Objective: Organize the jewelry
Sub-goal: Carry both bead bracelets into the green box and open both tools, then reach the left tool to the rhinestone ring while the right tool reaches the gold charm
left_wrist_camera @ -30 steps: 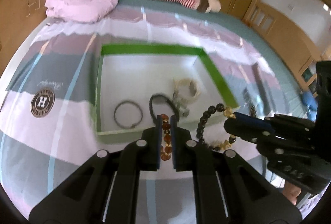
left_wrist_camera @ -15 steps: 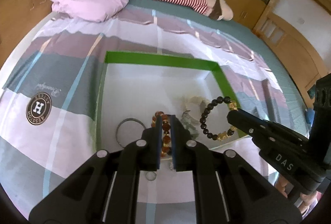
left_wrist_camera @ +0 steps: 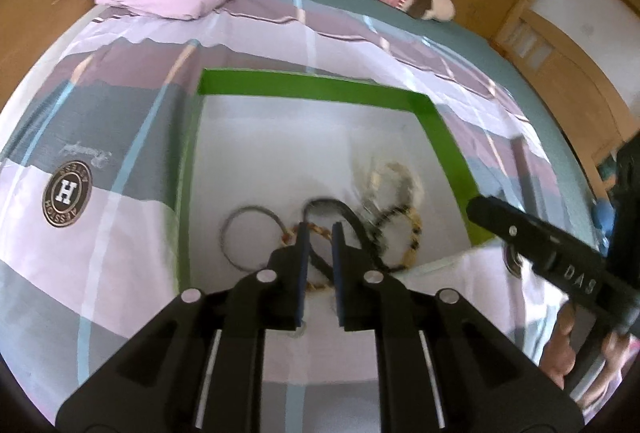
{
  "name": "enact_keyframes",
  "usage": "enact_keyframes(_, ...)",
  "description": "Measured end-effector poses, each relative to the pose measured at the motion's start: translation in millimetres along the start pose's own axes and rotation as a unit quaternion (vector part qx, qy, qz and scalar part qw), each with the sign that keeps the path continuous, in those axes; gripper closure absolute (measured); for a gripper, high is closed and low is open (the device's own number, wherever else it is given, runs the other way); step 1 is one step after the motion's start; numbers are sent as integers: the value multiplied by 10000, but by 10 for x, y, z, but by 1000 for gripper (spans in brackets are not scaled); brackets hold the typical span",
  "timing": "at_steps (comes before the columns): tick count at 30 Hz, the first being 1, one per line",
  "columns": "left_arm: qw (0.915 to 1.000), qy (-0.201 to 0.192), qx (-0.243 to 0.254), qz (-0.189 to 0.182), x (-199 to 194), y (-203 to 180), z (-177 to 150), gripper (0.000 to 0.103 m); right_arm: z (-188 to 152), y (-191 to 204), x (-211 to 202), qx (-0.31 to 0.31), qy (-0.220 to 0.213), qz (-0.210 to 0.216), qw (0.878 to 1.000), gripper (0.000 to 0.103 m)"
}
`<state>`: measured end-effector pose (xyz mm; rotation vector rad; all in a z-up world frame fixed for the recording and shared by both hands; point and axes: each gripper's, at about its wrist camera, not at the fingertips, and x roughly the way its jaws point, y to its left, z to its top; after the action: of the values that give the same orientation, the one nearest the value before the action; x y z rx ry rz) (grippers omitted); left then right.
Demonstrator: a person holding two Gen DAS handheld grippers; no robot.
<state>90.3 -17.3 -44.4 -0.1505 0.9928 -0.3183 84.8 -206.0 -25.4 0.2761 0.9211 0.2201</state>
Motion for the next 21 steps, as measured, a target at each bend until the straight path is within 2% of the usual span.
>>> enact_keyframes(5,9974,417,571,-156,-32,-195,-305,92,-116,-22,-175,-150,277,48,9995,72)
enact_keyframes(7,9956,594,714,-141,37,-244,-391,91,-228,-45,-190,-220,573,30,9981,72)
enact_keyframes(9,9938,776,802,-32,147,-287,-461,88,-320,-63,-140,-300,870,-164,9956,72)
enact_keyframes(12,9915,1058,753,98,314,-297,-500,83,-432,-132,26,-332,1302,-518,9896,72)
enact_keyframes(16,9877,1434,553,301,581,-274,-537,83,-525,-286,252,8,1794,-753,9809,72)
enact_keyframes(19,9864,1554,391,375,726,-253,-513,82,-544,-294,295,84,1882,-787,9789,72)
enact_keyframes(21,9862,1566,339,415,782,-250,-503,75,-545,-272,285,59,1880,-791,9790,72)
